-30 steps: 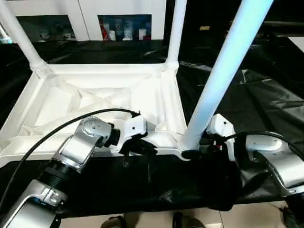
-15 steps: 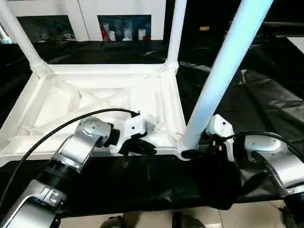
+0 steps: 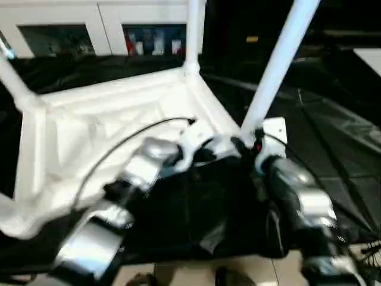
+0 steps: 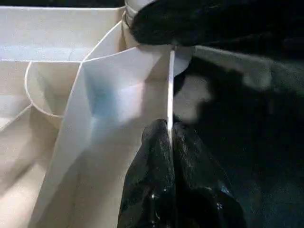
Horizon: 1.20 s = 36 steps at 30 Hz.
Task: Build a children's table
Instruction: Rotate leg to tighten
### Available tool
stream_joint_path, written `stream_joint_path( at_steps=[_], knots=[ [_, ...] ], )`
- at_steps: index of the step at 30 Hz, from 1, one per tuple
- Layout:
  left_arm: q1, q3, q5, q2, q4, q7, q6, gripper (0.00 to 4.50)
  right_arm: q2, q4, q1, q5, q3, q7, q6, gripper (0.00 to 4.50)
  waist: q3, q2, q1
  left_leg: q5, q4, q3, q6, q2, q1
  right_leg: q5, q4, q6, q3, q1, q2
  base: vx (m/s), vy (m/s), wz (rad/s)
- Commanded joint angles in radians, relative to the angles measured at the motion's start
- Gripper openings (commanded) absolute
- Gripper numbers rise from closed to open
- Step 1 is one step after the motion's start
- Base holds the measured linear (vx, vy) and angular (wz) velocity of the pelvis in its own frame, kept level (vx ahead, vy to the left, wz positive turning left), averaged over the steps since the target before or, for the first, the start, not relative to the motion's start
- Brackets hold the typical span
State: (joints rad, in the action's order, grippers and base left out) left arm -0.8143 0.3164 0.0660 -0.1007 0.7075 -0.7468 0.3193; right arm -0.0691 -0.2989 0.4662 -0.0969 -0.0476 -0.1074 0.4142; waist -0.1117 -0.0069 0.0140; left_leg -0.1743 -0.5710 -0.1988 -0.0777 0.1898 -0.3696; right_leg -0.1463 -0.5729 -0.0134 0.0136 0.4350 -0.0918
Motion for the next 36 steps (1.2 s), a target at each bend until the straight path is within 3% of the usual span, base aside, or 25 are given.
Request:
stream_joint_path(
  at_steps=[1,4,6,10,14,16,18,19,22,24,27,29,32,36],
  knots=[
    [-0.002,0.011,0.03,0.021,0.061,0.063,-0.005,0.0,0.042,-0.09,-0.031,0.012,0.044,0.025,0.034,2.7,0.054,-0.002,-0.005,-0.331,0.078,0.012,0.011,0.012,0.007,-0.405,0.083,0.134,-0.014,-0.035,-0.017,0.0,0.0,0.0],
    [-0.004,0.017,0.026,0.022,0.052,0.027,-0.006,0.0,0.05,-0.087,-0.02,0.004,0.063,-0.028,0.029,2.7,0.055,-0.004,-0.004,-0.321,0.08,0.012,0.027,0.014,0.004,-0.352,0.078,0.148,-0.015,-0.04,-0.018,0.0,0.0,0.0],
    [0.007,0.027,0.027,0.008,0.032,-0.003,-0.009,0.0,0.047,-0.053,-0.026,-0.01,0.061,-0.062,0.024,3.26,0.054,-0.004,-0.005,-0.325,0.08,0.011,0.033,0.015,0.004,-0.36,0.079,0.151,-0.015,-0.041,-0.019,0.0,0.0,0.0],
    [0.031,0.036,0.022,-0.022,-0.003,-0.053,-0.013,0.0,0.015,0.001,-0.03,-0.017,0.061,-0.108,0.007,3.61,0.056,-0.004,-0.007,-0.314,0.081,0.012,0.041,0.017,0.001,-0.357,0.079,0.156,-0.016,-0.044,-0.022,0.0,0.0,0.0],
    [0.071,0.042,0.006,-0.077,-0.061,-0.14,-0.025,0.0,-0.09,0.095,-0.041,-0.053,0.068,-0.235,0.035,3.95,0.062,-0.004,-0.009,-0.231,0.073,0.006,0.072,0.017,-0.002,-0.223,0.065,0.208,-0.017,-0.053,-0.021,0.0,0.0,0.0],
    [0.096,0.046,-0.006,-0.112,-0.108,-0.192,-0.035,0.0,-0.168,0.146,-0.056,-0.079,0.076,-0.339,0.064,4.14,0.064,-0.006,-0.004,-0.185,0.07,0.007,0.091,0.018,-0.005,-0.16,0.058,0.229,-0.017,-0.065,-0.02,0.0,0.0,0.0],
    [0.113,0.047,-0.015,-0.138,-0.142,-0.227,-0.035,0.0,-0.228,0.181,-0.07,-0.091,0.084,-0.416,0.084,4.38,0.065,-0.003,-0.004,-0.146,0.065,0.002,0.119,0.019,-0.003,-0.085,0.051,0.259,-0.018,-0.063,-0.018,0.0,0.0,0.0],
    [0.136,0.05,-0.033,-0.174,-0.186,-0.285,-0.04,0.0,-0.323,0.228,-0.097,-0.095,0.112,-0.542,0.075,4.46,0.064,-0.004,-0.001,-0.147,0.064,0.001,0.131,0.021,-0.003,-0.072,0.05,0.273,-0.017,-0.065,-0.02,0.0,0.0,0.0],
    [0.153,0.052,-0.045,-0.202,-0.221,-0.327,-0.033,0.0,-0.382,0.256,-0.115,-0.093,0.128,-0.624,0.065,4.46,0.061,-0.003,0.002,-0.165,0.064,0.0,0.134,0.025,0.0,-0.104,0.051,0.279,-0.018,-0.062,-0.022,0.0,0.0,0.0],
    [0.193,0.068,-0.082,-0.264,-0.304,-0.446,-0.061,0.0,-0.449,0.278,-0.128,-0.106,0.143,-0.724,0.035,4.46,0.058,-0.002,0.0,-0.187,0.068,0.002,0.127,0.027,0.0,-0.148,0.055,0.279,-0.017,-0.061,-0.022,0.0,0.0,0.0],
    [0.218,0.074,-0.111,-0.299,-0.356,-0.514,-0.062,0.0,-0.474,0.285,-0.129,-0.111,0.156,-0.765,0.014,4.46,0.055,0.0,-0.003,-0.226,0.07,0.001,0.113,0.03,0.004,-0.219,0.059,0.267,-0.019,-0.052,-0.024,0.0,0.0,0.0],
    [0.232,0.076,-0.126,-0.321,-0.39,-0.547,-0.054,0.0,-0.49,0.293,-0.129,-0.123,0.171,-0.804,-0.002,4.46,0.053,-0.004,-0.004,-0.228,0.072,0.002,0.096,0.031,0.004,-0.234,0.059,0.26,-0.02,-0.051,-0.023,0.0,0.0,0.0],
    [0.24,0.075,-0.125,-0.336,-0.406,-0.551,-0.045,0.0,-0.505,0.298,-0.129,-0.13,0.197,-0.854,-0.01,4.46,0.055,0.0,0.001,-0.181,0.068,0.002,0.109,0.032,0.006,-0.166,0.05,0.274,-0.021,-0.053,-0.022,0.0,0.0,0.0],
    [0.247,0.071,-0.128,-0.344,-0.422,-0.551,-0.03,0.0,-0.509,0.289,-0.123,-0.126,0.218,-0.885,-0.013,4.46,0.057,-0.005,0.006,-0.144,0.064,-0.002,0.128,0.029,0.006,-0.1,0.042,0.296,-0.021,-0.055,-0.022,0.0,0.0,0.0]
  ],
)
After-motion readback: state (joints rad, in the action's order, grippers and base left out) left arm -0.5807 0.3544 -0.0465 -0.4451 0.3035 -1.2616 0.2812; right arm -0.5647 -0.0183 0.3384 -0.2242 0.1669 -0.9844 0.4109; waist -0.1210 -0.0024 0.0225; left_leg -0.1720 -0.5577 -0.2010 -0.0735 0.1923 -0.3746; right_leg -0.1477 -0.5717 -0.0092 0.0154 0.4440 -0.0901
